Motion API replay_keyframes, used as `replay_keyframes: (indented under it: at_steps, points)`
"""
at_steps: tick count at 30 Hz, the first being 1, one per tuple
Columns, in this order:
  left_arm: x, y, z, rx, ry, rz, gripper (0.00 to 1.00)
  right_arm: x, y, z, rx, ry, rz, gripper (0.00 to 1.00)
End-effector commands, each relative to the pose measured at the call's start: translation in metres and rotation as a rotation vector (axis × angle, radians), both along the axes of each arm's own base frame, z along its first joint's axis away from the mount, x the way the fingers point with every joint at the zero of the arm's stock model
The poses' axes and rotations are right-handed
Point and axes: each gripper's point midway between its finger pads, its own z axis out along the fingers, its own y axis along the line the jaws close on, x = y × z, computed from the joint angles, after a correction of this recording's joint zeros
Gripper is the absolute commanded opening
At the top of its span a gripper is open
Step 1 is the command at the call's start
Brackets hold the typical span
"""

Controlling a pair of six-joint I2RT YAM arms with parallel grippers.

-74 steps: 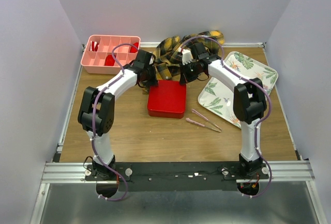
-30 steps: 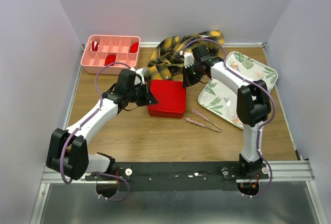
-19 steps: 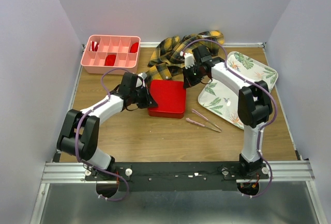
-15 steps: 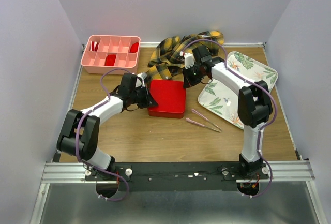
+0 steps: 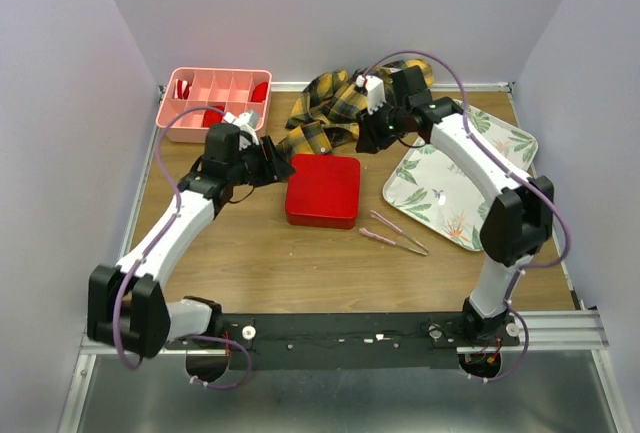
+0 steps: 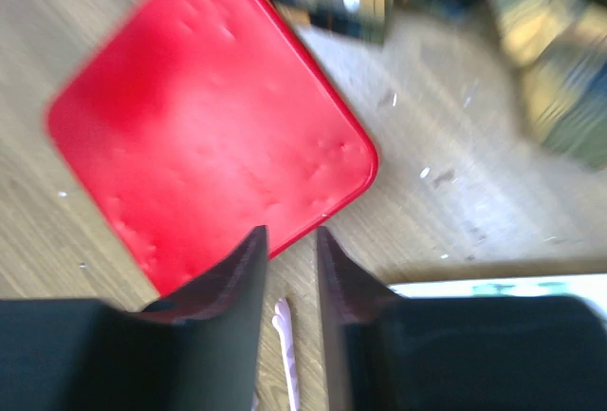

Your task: Pack the cookies

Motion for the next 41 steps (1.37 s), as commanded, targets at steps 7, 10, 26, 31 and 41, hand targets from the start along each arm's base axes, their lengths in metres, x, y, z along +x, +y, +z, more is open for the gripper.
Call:
replay_keyframes:
  at_steps: [7, 10, 26, 31, 41]
  points:
    - [-0.015, 0.102, 0.053, 0.166, -0.206, 0.381, 0.99, -0.002, -0.101, 0.113, 0.088, -0.248, -0.164, 0.73]
    - [-0.021, 0.125, 0.059, 0.222, -0.197, 0.444, 0.99, -0.008, -0.143, 0.138, 0.104, -0.316, -0.252, 0.77]
    - [-0.046, 0.159, 0.111, 0.322, -0.305, 0.542, 0.99, -0.060, -0.273, 0.168, 0.124, -0.445, -0.849, 1.00]
    - [-0.049, 0.157, 0.105, 0.317, -0.294, 0.532, 0.99, -0.074, -0.287, 0.175, 0.126, -0.486, -0.967, 1.00]
    - [-0.052, 0.157, 0.090, 0.330, -0.266, 0.525, 0.99, -0.082, -0.301, 0.173, 0.087, -0.525, -1.036, 1.00]
